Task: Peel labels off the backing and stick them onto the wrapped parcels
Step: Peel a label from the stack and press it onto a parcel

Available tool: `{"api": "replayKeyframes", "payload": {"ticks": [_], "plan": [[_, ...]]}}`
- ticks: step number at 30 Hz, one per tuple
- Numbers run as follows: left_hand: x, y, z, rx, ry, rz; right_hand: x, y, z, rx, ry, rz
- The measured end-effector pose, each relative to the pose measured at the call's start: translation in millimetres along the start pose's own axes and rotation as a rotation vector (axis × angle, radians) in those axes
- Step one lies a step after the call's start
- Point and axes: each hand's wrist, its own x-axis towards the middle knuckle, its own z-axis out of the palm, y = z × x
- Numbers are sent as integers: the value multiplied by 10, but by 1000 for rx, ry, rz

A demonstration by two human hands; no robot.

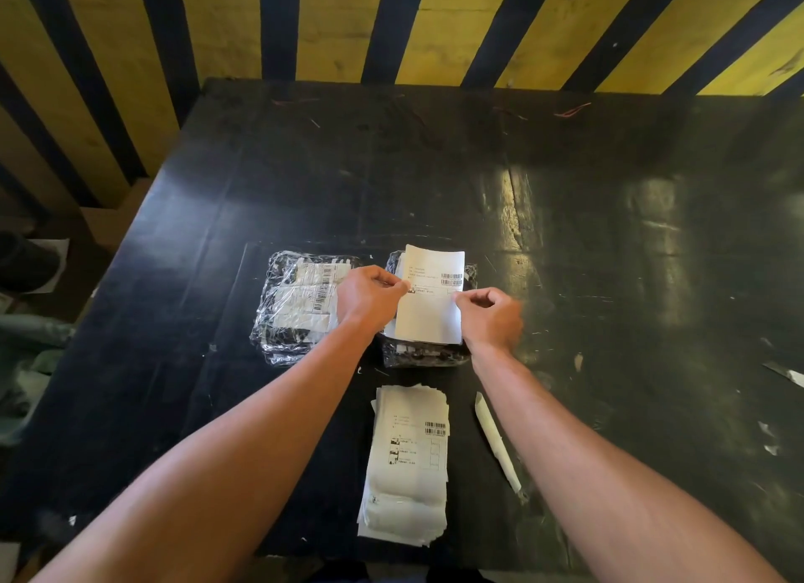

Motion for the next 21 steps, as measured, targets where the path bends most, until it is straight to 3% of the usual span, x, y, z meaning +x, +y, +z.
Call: {"api": "replayKeyframes", "payload": {"ticks": [15,19,21], "plan": [[104,-77,72,124,10,31,76,31,102,-203,50,-64],[47,-102,71,313,92,155,94,17,79,-210,63,-82],[19,-163,57,419,110,325,117,57,42,-219,82,-123]]}}
